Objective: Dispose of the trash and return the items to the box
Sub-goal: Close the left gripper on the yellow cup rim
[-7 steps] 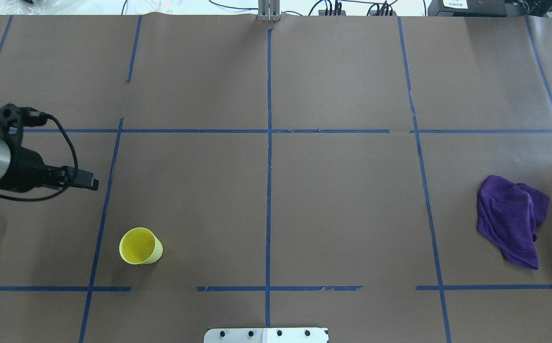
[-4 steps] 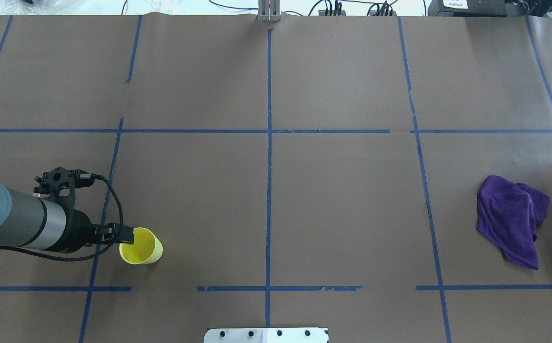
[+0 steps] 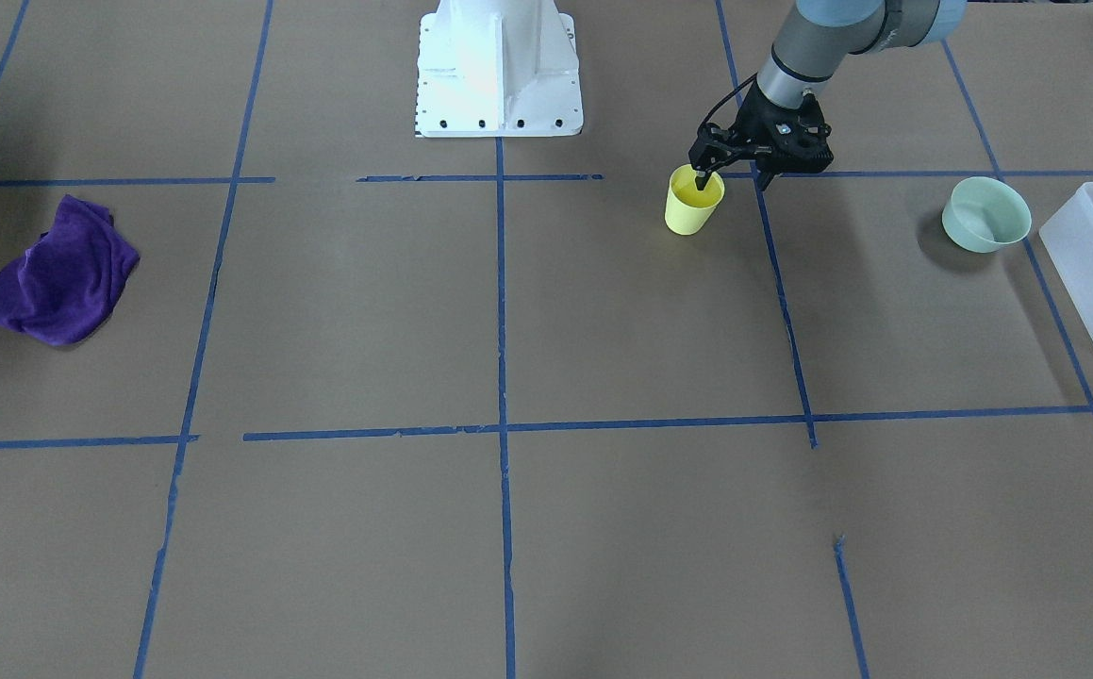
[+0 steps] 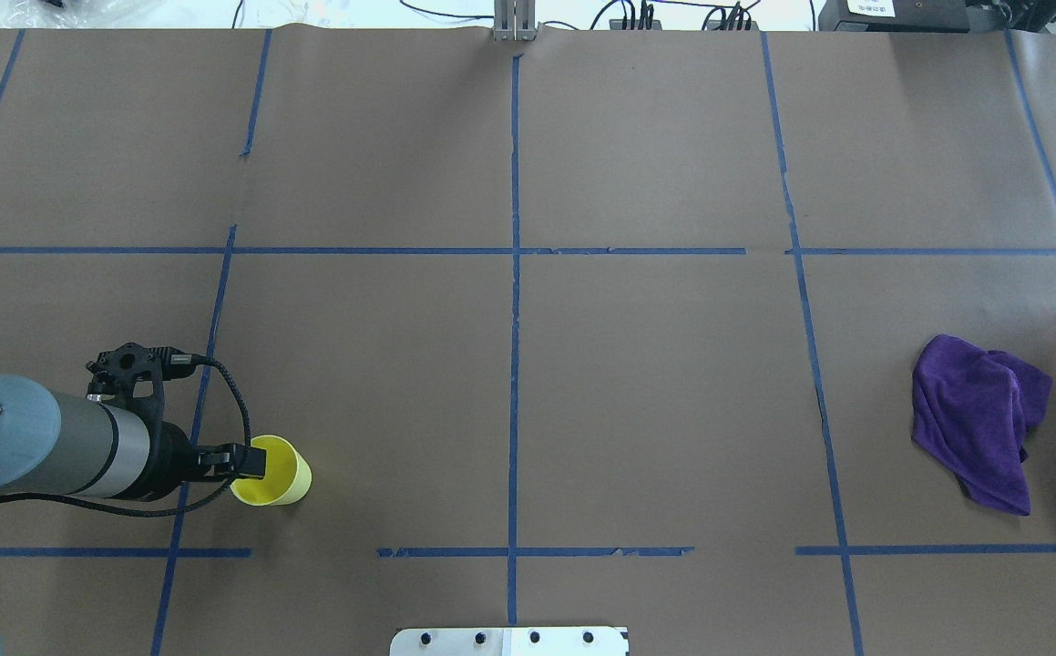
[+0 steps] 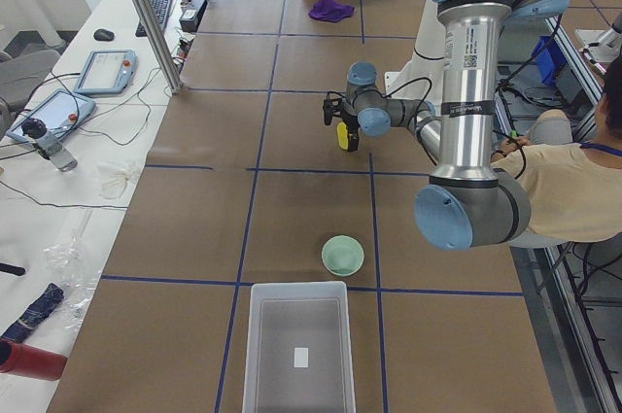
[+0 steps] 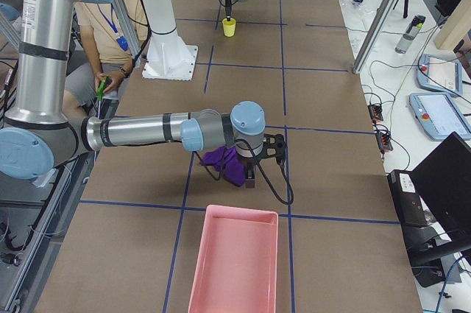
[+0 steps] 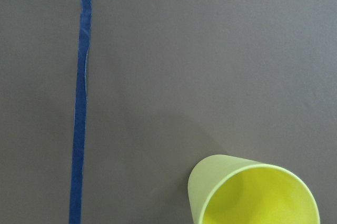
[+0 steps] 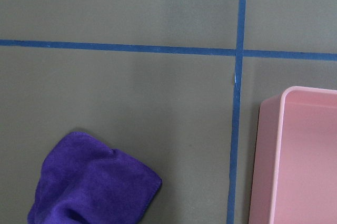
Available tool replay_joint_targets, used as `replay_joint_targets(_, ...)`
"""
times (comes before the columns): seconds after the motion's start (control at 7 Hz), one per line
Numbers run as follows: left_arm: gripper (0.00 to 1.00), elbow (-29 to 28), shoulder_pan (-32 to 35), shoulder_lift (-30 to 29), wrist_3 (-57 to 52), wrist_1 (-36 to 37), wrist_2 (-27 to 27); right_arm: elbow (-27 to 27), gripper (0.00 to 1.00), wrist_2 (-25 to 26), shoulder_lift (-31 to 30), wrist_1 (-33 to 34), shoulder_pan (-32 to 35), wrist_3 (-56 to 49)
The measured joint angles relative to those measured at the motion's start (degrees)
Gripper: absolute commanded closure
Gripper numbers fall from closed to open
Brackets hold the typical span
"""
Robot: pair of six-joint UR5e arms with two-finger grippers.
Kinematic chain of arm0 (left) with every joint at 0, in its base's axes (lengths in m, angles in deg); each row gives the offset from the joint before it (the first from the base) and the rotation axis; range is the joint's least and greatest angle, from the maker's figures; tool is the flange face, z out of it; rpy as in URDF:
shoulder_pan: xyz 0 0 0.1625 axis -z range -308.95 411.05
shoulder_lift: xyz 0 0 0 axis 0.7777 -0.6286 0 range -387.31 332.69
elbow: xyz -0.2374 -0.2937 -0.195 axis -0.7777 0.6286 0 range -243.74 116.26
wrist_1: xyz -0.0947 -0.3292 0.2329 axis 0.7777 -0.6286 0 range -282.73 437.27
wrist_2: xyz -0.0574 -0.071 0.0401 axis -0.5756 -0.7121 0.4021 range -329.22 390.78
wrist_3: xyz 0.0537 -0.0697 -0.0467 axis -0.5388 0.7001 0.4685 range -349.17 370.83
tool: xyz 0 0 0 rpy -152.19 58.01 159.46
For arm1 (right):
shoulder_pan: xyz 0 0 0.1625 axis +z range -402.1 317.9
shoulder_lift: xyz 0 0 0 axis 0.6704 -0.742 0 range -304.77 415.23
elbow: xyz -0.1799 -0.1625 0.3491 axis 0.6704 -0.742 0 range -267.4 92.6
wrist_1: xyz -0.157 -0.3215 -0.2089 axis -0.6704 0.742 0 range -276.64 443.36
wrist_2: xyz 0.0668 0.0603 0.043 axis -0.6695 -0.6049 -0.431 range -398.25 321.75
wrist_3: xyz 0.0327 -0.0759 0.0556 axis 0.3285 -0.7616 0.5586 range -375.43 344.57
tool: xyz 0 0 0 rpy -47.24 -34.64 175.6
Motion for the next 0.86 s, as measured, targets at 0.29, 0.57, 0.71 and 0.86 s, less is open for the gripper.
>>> replay_joint_targets(0.29, 0.74, -2.8, -0.1, -1.9, 0.0, -0.1, 1.4, -0.2, 0.0, 0.1, 0.0, 0.0, 0.0, -0.1)
replay_joint_targets(0.57, 1.0, -3.4, -0.4, -2.3, 0.0, -0.1, 1.5, -0.2, 0.0, 0.0, 0.0, 0.0, 0.0, 0.0)
replay_joint_targets(0.71, 1.0, -3.3, -0.4, -2.4, 0.0, -0.1, 1.4, -0.1, 0.0, 0.0, 0.0, -0.1, 0.0, 0.1)
replay_joint_targets(0.86, 1.0, -2.4, -0.2, -2.4, 0.0, -0.1, 1.3, 0.0, 0.0, -0.2, 0.1, -0.1, 0.0, 0.1)
